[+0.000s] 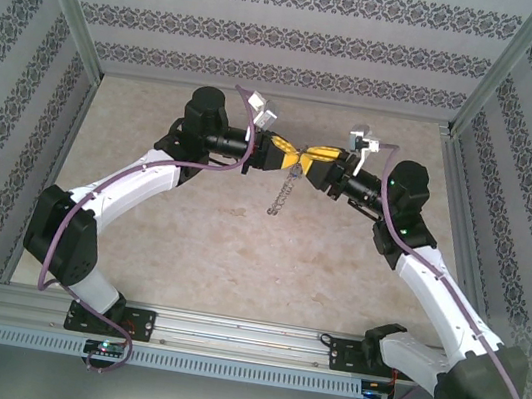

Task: Put the keys on the keyring

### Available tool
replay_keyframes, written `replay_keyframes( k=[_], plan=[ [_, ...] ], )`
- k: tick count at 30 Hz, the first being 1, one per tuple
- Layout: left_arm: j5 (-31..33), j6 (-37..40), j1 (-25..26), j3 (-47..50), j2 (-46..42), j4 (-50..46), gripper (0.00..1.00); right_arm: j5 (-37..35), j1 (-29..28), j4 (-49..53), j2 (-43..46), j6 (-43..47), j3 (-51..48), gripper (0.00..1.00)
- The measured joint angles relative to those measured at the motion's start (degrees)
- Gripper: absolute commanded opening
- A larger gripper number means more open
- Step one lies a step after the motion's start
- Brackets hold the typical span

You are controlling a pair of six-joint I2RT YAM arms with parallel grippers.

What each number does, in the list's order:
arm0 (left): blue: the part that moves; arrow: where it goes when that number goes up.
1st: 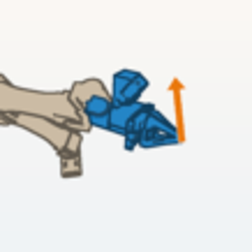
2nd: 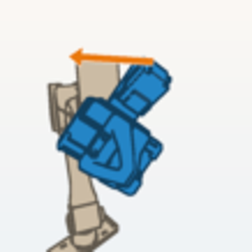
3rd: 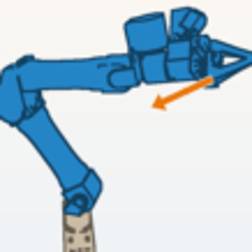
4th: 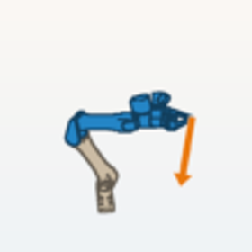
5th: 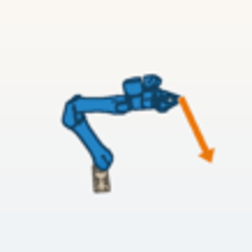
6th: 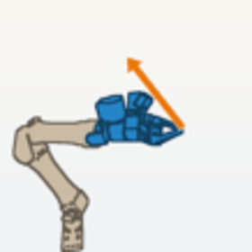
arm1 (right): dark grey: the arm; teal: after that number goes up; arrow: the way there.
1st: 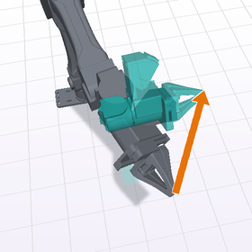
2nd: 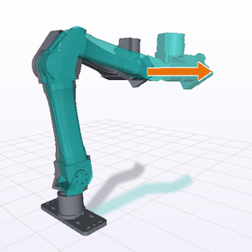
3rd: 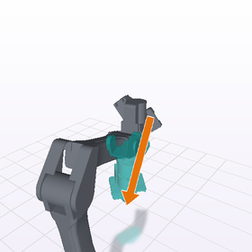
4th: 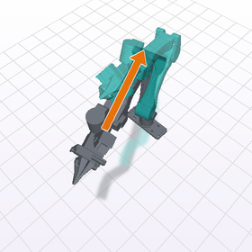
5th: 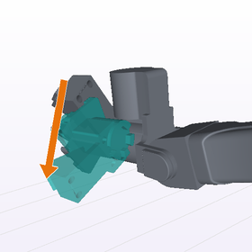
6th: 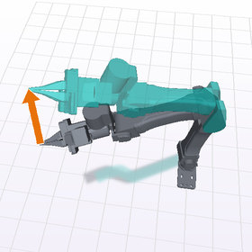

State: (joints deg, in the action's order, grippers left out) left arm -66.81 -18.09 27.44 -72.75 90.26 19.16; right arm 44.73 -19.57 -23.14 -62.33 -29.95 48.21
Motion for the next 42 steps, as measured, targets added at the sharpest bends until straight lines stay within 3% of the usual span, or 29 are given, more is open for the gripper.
replay_keyframes(
  k=[18, 31, 33, 34, 39, 42],
  plan=[
    [0.0, -1.9, 0.0, 0.0, 0.0, 2.1, 0.00, 4.3, 0.3, -3.1, -2.1, -3.0, 0.1, 0.30],
    [0.0, -2.2, -0.1, 0.0, 0.0, 2.4, 0.00, 5.3, 0.7, -3.6, -2.8, -2.6, 0.1, 0.00],
    [0.1, -2.4, -0.1, 0.0, 0.0, 2.4, 0.00, 5.4, 0.7, -3.5, -2.8, -2.7, 0.1, 0.00],
    [0.1, -2.6, -0.1, 0.0, 0.0, 2.4, 0.01, 5.5, 0.7, -3.5, -2.8, -2.7, 0.1, 0.00],
    [1.0, -2.2, -0.2, 0.0, 0.0, 2.3, 0.30, 5.9, 1.2, -3.1, -2.6, -2.3, 0.1, 0.00],
    [1.0, -1.5, -0.4, 0.0, -0.1, 2.2, 0.37, 6.1, 2.1, -1.3, -2.6, -1.0, 0.1, 0.00]
  ],
)
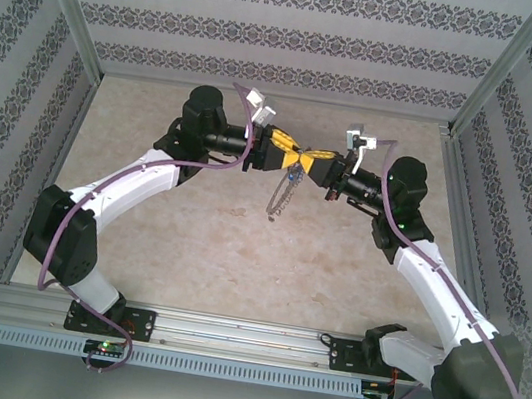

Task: Put the keys on the keyring

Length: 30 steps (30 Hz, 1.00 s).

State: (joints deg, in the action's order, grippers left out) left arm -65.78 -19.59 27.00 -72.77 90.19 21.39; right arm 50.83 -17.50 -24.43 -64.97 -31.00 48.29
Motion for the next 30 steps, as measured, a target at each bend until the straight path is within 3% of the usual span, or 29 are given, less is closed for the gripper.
replay_keyframes(
  k=[8, 21, 30],
  plan=[
    [-0.1, 6.1, -2.3, -3.7, -0.9, -9.5, 0.44, 2.8, 1.6, 6.5, -0.5, 5.1, 1.5, 0.00],
    [-0.4, 25.0, -2.4, -17.1, 1.7, -39.4, 0.41, 4.1, 1.5, 22.9, -3.0, 18.2, 8.7, 0.00],
    [-0.4, 32.1, -1.3, -19.6, 6.3, -51.6, 0.40, 2.3, -1.0, 29.0, -5.1, 23.0, 10.5, 0.00]
  ],
)
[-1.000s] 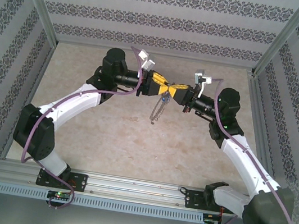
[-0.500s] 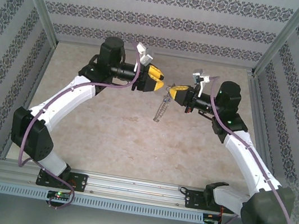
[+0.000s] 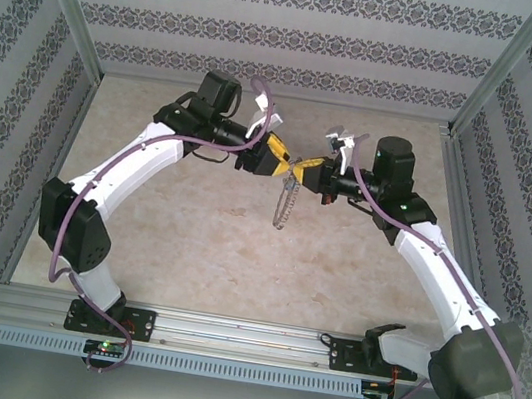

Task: Put the keys on the keyring

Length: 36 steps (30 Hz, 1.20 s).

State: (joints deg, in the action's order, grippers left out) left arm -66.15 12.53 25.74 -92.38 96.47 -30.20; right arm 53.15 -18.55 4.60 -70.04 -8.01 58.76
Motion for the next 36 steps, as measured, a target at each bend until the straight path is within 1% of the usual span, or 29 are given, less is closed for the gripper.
replay_keyframes(
  k=[7, 21, 31, 33, 36],
  plan=[
    [0.0, 1.4, 0.2, -0.1, 0.4, -2.1, 0.40, -1.0, 0.0, 0.8, -0.1, 0.8, 0.0, 0.00],
    [-0.3, 1.6, 1.3, -0.6, 0.8, -2.2, 0.39, -1.2, -0.4, 0.8, -0.1, 0.9, 0.0, 0.00],
    [-0.2, 1.7, 1.3, -0.7, 1.3, -2.0, 0.15, -1.2, -0.5, 0.8, -0.1, 0.9, 0.0, 0.00],
    [-0.2, 1.7, 1.3, -0.7, 1.3, -2.0, 0.13, -1.0, -0.5, 0.8, -0.1, 0.9, 0.0, 0.00],
    [-0.2, 1.6, 1.3, -0.7, 1.3, -2.0, 0.07, -1.0, -0.5, 0.8, -0.1, 0.9, 0.0, 0.00]
  ],
)
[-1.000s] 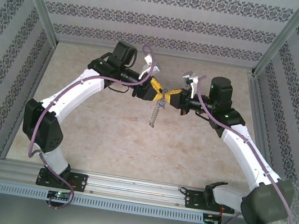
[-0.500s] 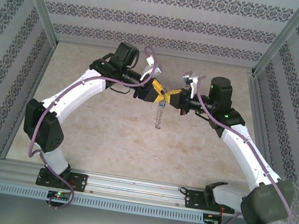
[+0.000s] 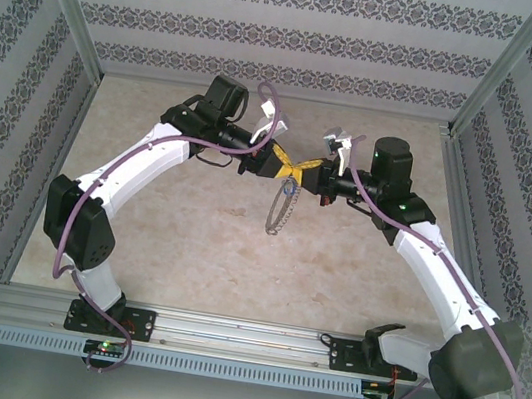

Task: Put the keys on the keyring

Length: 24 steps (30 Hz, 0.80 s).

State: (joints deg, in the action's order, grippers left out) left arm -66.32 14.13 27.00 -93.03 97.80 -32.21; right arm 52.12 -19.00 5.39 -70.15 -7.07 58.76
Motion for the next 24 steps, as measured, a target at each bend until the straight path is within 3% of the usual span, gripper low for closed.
replay_keyframes(
  k=[3, 11, 21, 24],
  plan=[
    [0.1, -0.1, 0.0, 0.0, 0.0, 0.1, 0.00, 0.0, 0.0, 0.0, 0.0, 0.0, 0.0, 0.00],
    [0.3, -1.4, 0.0, 0.3, 0.0, 1.8, 0.00, -0.3, 0.0, -0.3, 0.0, 0.0, 0.0, 0.00],
    [0.9, -6.8, 0.0, 5.6, -1.6, 12.0, 0.00, -2.4, 0.0, -0.5, 0.0, -0.2, 0.0, 0.00],
    [1.2, -8.5, 0.0, 7.3, -2.0, 15.4, 0.00, -3.3, 0.1, -0.5, 0.0, -0.5, 0.0, 0.12]
  ],
)
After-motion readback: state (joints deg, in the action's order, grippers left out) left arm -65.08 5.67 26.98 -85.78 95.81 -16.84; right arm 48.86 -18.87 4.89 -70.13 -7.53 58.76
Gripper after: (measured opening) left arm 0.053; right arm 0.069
